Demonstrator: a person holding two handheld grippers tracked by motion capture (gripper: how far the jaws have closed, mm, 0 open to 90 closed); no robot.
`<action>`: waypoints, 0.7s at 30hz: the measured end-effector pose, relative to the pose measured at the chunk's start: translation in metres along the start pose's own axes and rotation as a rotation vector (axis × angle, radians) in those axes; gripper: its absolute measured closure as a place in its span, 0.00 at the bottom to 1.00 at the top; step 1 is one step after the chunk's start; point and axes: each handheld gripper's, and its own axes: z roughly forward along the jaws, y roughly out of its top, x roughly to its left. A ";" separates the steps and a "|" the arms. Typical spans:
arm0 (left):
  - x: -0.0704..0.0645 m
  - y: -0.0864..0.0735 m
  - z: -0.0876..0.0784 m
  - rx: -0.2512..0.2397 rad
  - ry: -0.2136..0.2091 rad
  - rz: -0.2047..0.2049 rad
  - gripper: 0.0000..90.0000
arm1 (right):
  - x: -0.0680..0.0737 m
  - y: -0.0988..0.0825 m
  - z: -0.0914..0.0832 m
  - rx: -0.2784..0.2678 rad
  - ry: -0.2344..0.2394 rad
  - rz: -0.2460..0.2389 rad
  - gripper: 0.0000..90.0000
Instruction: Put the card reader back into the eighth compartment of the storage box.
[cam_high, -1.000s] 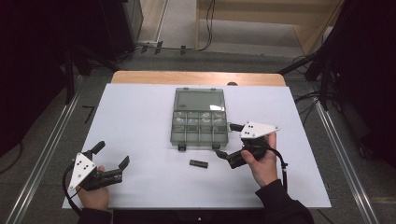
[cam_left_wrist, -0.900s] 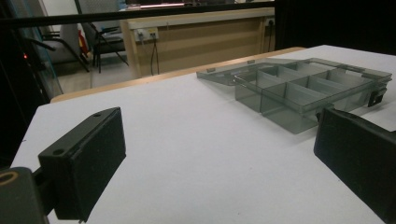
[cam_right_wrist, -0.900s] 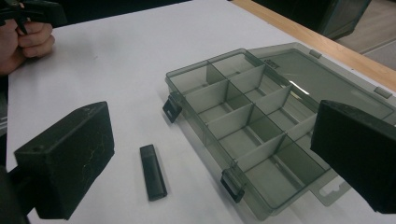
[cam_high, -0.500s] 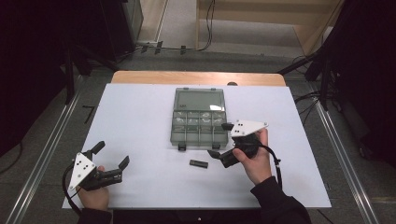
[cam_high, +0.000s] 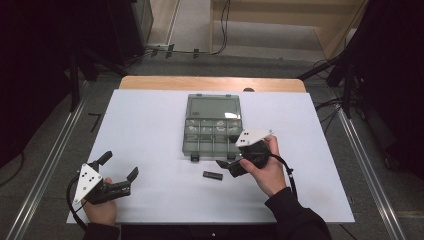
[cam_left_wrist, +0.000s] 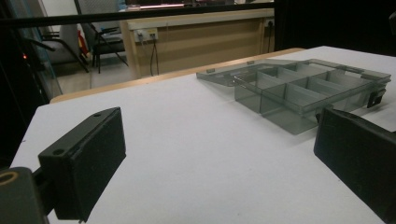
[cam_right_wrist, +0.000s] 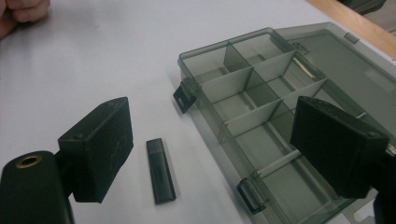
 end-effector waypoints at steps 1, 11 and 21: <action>0.000 0.000 0.000 0.000 0.000 0.000 0.03 | 0.000 0.000 0.003 0.011 0.020 0.001 0.12; 0.000 0.000 0.000 0.000 0.000 -0.001 0.03 | 0.000 -0.002 0.016 0.089 0.092 0.003 0.28; 0.000 0.000 0.000 -0.001 0.000 -0.002 0.03 | 0.001 -0.007 0.031 0.172 0.146 -0.006 0.41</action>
